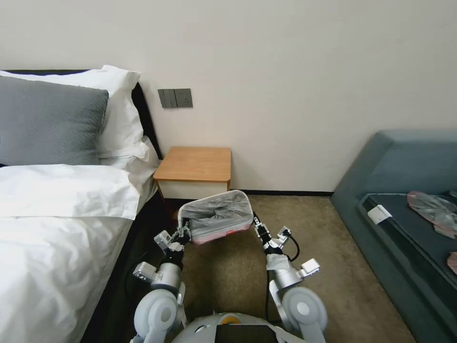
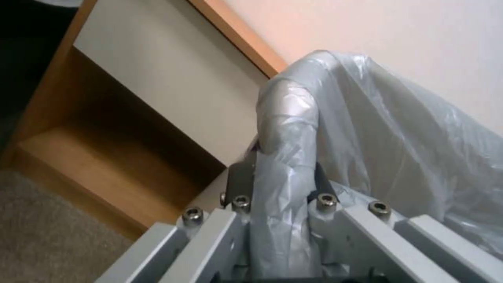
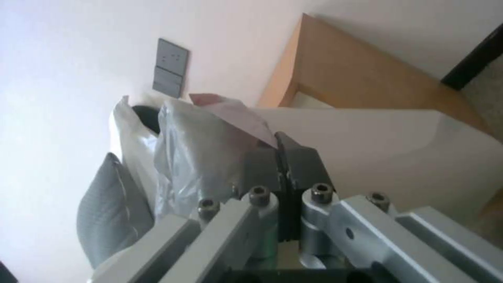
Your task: Pick up the garbage bag from the table and place it over the trash can.
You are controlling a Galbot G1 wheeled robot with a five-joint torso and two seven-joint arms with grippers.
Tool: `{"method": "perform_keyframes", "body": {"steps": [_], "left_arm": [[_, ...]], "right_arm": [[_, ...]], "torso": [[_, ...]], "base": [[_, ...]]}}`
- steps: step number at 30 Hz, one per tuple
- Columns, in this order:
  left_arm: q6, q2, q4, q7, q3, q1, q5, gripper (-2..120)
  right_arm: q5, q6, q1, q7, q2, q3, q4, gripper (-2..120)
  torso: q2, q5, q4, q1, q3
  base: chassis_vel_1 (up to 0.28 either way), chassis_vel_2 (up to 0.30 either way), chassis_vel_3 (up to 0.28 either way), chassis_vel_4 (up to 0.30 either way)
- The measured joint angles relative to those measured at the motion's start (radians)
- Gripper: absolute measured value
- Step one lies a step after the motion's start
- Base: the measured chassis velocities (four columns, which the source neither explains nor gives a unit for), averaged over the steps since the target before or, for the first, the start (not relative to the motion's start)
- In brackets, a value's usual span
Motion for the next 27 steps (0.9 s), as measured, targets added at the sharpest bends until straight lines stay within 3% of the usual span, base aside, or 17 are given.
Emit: {"method": "perform_keyframes", "body": {"steps": [15, 27], "left_arm": [[0.008, 0.0, -0.014, 0.0, 0.005, -0.002, -0.037, 5], [0.013, 0.002, -0.019, 0.008, 0.008, 0.003, -0.043, 5]], "right_arm": [[-0.147, 0.052, 0.04, -0.043, -0.02, 0.007, -0.087, 0], [-0.165, 0.051, 0.111, -0.003, -0.035, 0.01, -0.129, 0]], "torso": [[0.0, -0.0001, -0.0002, 0.0, 0.0], [0.0, 0.0, 0.0, 0.0, 0.0]], "base": [[0.0, 0.0, 0.0, 0.0], [0.0, 0.0, 0.0, 0.0]]}}
